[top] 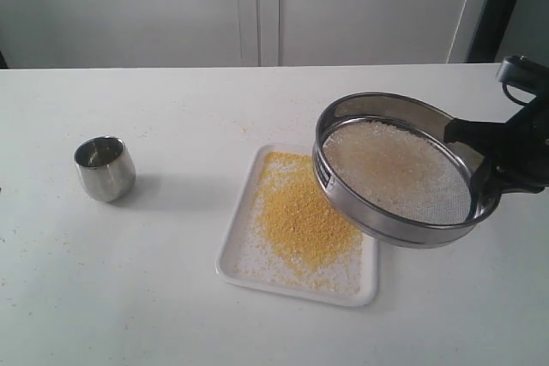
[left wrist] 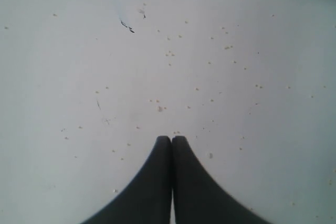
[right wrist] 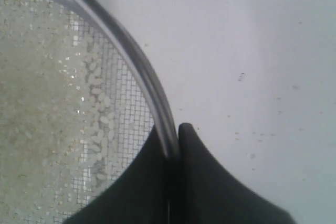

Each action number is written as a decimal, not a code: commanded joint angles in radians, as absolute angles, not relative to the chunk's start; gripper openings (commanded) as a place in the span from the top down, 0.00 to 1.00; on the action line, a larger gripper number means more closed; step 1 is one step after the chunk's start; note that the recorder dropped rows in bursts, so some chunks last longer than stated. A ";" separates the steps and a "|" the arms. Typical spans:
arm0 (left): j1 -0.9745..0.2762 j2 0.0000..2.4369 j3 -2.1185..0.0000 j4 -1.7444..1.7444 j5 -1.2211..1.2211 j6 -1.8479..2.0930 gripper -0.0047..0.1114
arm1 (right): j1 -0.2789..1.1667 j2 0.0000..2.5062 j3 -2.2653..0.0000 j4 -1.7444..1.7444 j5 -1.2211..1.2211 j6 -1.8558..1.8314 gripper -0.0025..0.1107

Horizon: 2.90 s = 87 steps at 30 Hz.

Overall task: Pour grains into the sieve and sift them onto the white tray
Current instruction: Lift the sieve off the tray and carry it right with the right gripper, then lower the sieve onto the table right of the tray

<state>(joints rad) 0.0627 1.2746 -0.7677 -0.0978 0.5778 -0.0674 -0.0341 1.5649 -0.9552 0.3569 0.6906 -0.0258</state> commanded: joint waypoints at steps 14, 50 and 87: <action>0.066 1.268 -0.774 -0.103 0.591 -0.070 0.96 | -0.036 1.549 -0.966 0.391 0.616 -0.078 0.98; 0.066 1.268 -0.774 -0.103 0.591 -0.070 0.96 | -0.192 1.612 -0.964 0.103 0.569 0.095 0.98; 0.066 1.268 -0.774 -0.103 0.591 -0.070 0.96 | -0.140 1.780 -0.920 -0.008 0.397 0.180 0.98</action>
<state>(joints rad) 0.0627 1.2746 -0.7677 -0.0978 0.5761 -0.0674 -0.1404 1.7718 -0.9218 -0.0103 0.4290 0.1768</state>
